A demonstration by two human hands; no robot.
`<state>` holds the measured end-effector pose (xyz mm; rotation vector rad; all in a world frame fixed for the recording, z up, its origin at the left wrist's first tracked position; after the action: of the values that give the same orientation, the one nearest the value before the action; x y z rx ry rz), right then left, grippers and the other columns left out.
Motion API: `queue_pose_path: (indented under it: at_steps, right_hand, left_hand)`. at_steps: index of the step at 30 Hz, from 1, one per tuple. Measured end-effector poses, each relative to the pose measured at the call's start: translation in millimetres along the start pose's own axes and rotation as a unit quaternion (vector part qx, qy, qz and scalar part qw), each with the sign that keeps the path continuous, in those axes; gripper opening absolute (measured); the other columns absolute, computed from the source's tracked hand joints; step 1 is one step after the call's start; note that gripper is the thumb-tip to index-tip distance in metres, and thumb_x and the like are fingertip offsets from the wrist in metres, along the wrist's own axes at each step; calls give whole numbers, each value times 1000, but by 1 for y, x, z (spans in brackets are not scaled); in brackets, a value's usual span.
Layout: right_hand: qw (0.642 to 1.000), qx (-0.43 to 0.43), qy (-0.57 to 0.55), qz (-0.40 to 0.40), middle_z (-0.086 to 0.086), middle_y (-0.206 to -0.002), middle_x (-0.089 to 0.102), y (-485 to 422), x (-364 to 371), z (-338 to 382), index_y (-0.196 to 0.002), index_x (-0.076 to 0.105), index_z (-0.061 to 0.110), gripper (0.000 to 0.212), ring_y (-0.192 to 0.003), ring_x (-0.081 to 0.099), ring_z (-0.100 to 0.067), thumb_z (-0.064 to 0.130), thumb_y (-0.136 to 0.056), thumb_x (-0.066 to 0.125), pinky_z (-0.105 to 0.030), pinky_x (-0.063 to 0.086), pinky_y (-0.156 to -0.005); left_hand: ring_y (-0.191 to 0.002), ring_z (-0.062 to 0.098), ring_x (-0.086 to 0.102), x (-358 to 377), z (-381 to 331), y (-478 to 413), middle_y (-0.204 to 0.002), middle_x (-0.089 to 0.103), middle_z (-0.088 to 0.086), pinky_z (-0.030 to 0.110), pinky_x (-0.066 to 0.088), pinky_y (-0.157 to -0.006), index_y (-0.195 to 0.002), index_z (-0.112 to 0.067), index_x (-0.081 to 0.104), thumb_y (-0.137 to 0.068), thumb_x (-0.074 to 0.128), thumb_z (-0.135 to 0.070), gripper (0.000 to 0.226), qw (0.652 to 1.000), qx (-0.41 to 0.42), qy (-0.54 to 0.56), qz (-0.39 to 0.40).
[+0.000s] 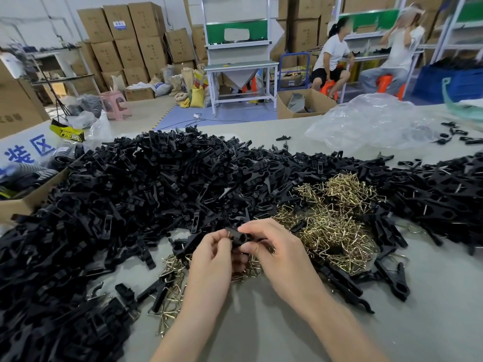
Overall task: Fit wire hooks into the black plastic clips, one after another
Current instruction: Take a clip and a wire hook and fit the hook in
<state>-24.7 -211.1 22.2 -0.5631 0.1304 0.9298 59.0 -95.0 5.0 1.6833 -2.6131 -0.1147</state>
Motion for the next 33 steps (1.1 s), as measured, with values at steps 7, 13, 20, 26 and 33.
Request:
queue_pose_path:
  at_steps: [7, 13, 20, 26, 33]
  right_hand:
    - [998, -57, 39, 10, 29, -122, 61, 4, 8, 12, -106, 73, 38, 22, -124, 52, -1, 41, -85, 68, -11, 36, -102]
    - [989, -109, 89, 40, 19, -123, 60, 9, 15, 18, -103, 74, 27, 24, -125, 48, -3, 37, -85, 63, -19, 38, -106]
    - [990, -91, 85, 67, 22, -118, 59, 11, 15, 21, -100, 72, 25, 22, -121, 50, -5, 36, -83, 62, -22, 43, -100]
    - [989, -88, 96, 75, 23, -116, 57, 11, 14, 22, -94, 66, 23, 20, -110, 49, -2, 35, -80, 62, -15, 42, -89]
    - [982, -113, 130, 73, 23, -120, 54, 12, 15, 19, -103, 62, 29, 17, -112, 49, -1, 36, -88, 59, -24, 49, -89]
  left_hand:
    - [-94, 23, 69, 21, -6, 14, -100, 74, 13, 35, 62, -70, -93, -13, 80, -100, 47, -47, 48, 963, -130, 209, 111]
    - [-102, 23, 70, 27, -13, 24, -112, 72, 16, 34, 58, -86, -111, -6, 73, -97, 54, -39, 40, 944, -160, 235, 170]
    - [-94, 22, 71, 26, -13, 23, -105, 73, 17, 32, 60, -77, -99, -10, 78, -97, 54, -32, 32, 954, -144, 198, 175]
    - [-76, 17, 68, 25, -9, 21, -79, 68, 6, 32, 56, -70, -83, -15, 76, -92, 58, -39, 32, 969, -116, 151, 155]
    - [-85, 19, 71, 24, -8, 20, -92, 73, 7, 30, 56, -69, -88, -19, 78, -90, 61, -46, 32, 971, -102, 161, 146]
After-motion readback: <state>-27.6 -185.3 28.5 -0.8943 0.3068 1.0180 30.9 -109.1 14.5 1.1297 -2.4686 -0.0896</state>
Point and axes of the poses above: each hand's wrist, its own y-axis away from the middle knuckle, its own x-axis out of the palm, z = x × y, the point moved 5 cm from there along -y, towards the middle knuckle
